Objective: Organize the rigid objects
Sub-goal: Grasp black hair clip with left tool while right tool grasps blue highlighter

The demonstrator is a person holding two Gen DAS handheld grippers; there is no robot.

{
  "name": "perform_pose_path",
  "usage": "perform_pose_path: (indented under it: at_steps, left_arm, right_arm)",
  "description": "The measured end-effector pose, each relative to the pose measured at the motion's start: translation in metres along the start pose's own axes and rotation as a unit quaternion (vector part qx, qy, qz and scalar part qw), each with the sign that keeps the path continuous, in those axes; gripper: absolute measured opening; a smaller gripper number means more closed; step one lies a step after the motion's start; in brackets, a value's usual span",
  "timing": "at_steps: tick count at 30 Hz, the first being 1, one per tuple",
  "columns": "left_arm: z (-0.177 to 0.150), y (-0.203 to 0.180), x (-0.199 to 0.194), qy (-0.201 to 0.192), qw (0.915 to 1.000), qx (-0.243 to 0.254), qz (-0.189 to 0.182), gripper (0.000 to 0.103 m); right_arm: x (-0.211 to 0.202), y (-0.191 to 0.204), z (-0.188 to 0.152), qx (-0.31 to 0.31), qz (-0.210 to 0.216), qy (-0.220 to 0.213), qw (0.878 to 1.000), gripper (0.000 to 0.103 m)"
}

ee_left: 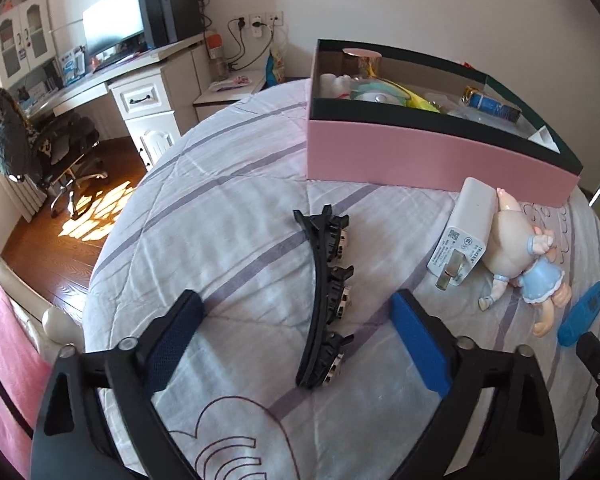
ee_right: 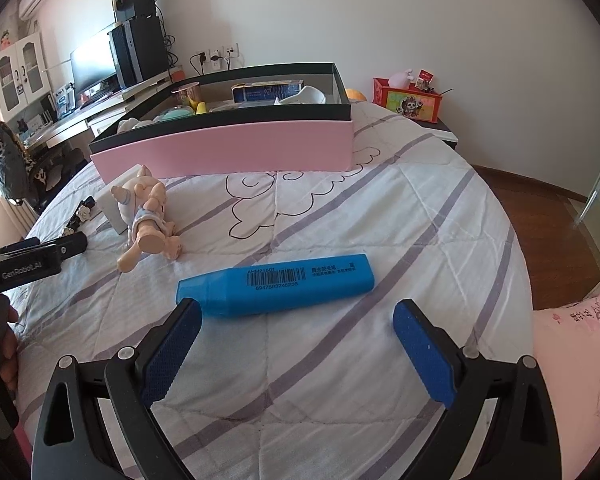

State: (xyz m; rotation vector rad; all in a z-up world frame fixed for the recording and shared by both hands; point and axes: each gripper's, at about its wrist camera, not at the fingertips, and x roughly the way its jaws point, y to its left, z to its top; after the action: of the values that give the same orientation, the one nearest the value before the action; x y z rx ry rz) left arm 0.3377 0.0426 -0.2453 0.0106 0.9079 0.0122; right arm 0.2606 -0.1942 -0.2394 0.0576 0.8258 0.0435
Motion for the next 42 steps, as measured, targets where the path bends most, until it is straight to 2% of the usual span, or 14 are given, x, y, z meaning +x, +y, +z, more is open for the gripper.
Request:
perform_pose_path:
  at_steps: [2, 3, 4, 11, 18, 25, 27, 28, 29, 31, 32, 34, 38, 42]
  left_arm:
    - [0.0, -0.002, -0.007, -0.018, 0.9997, 0.009, -0.015, 0.049]
    - [-0.002, -0.003, -0.008, -0.022, 0.9995, 0.014, -0.02, 0.027]
    - [-0.004, -0.004, -0.01, -0.026, 0.9991, 0.022, -0.027, 0.018]
    - [-0.024, -0.01, -0.03, -0.038, 0.9976, 0.042, -0.04, 0.018]
    - [-0.032, -0.007, -0.038, -0.032, 0.9968, 0.044, -0.058, 0.018]
    - [-0.035, -0.009, -0.037, -0.029, 0.9967, 0.043, -0.062, 0.019]
    - [-0.034, -0.008, -0.036, -0.029, 0.9966, 0.042, -0.065, 0.019]
    - [-0.033, -0.008, -0.035, -0.028, 0.9966, 0.04, -0.066, 0.019]
    - [-0.034, -0.007, -0.035, -0.028, 0.9966, 0.039, -0.067, 0.019]
    - [-0.034, -0.007, -0.035, -0.029, 0.9966, 0.037, -0.068, 0.019]
    - [-0.034, -0.007, -0.034, -0.029, 0.9966, 0.036, -0.068, 0.019]
    - [-0.035, -0.007, -0.033, -0.032, 0.9964, 0.036, -0.07, 0.019]
    - [-0.037, -0.01, -0.031, -0.042, 0.9959, 0.044, -0.068, 0.019]
    - [-0.038, 0.0, -0.032, -0.049, 0.9942, 0.016, -0.095, 0.018]
  right_arm:
    - [0.001, -0.001, 0.001, 0.003, -0.001, 0.002, 1.0, 0.098]
    - [0.002, -0.001, 0.002, 0.004, -0.001, 0.003, 1.0, 0.098]
    - [0.002, 0.0, 0.003, 0.004, -0.001, 0.005, 1.0, 0.098]
    - [0.007, 0.011, 0.008, -0.01, 0.008, 0.018, 1.0, 0.098]
    - [0.017, 0.004, 0.016, -0.11, -0.008, 0.04, 0.993, 0.098]
    - [0.031, -0.003, 0.03, -0.112, 0.043, 0.041, 0.992, 0.097]
    - [0.034, 0.0, 0.033, -0.11, 0.057, 0.047, 0.991, 0.085]
    - [0.033, 0.003, 0.033, -0.113, 0.056, 0.043, 0.991, 0.074]
    - [0.031, 0.006, 0.033, -0.115, 0.063, 0.037, 0.991, 0.056]
    - [0.025, 0.012, 0.03, -0.111, 0.078, 0.032, 0.99, 0.033]
    - [0.024, 0.015, 0.028, -0.107, 0.084, 0.029, 0.99, 0.026]
    - [0.024, 0.02, 0.023, -0.098, 0.101, 0.032, 0.989, 0.026]
    - [0.028, 0.027, 0.025, -0.093, 0.088, 0.031, 0.991, 0.027]
    - [0.03, 0.036, 0.027, -0.104, 0.065, 0.022, 0.992, 0.027]
